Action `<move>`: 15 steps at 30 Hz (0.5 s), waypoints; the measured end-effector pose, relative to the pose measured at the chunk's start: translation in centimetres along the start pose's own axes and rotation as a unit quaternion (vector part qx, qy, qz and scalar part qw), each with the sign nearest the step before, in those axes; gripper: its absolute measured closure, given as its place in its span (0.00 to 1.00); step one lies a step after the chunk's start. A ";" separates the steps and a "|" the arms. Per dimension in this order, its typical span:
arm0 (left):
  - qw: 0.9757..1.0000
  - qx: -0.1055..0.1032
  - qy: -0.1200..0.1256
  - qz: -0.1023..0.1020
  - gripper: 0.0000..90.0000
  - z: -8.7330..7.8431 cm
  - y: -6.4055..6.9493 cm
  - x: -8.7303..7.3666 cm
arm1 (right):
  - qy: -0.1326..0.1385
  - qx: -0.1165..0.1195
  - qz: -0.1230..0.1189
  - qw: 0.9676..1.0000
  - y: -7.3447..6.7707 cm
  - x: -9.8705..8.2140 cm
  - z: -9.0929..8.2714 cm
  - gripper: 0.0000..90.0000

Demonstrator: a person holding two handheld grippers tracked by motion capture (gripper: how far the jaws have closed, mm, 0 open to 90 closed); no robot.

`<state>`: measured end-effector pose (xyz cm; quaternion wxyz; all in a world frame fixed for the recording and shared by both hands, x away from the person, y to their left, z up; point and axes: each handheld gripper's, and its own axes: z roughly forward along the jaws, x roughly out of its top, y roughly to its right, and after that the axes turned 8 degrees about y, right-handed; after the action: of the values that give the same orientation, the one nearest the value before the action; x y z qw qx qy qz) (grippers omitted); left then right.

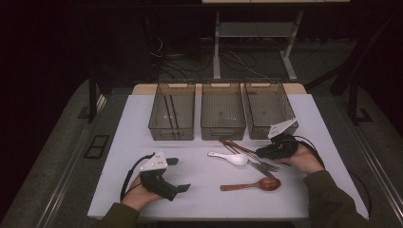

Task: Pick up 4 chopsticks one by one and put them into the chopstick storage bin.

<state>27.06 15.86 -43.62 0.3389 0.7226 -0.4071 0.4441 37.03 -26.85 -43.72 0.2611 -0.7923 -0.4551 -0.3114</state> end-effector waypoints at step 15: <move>1.000 0.002 0.001 0.001 0.00 -0.1 0.0 0.0 | 0.047 0.010 0.002 0.999 -0.3 0.4 -2.5 0.94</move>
<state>27.01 15.87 -43.56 0.3379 0.7221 -0.4066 0.4462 36.26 -28.22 -41.73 0.2912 -0.7748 -0.4439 -0.3433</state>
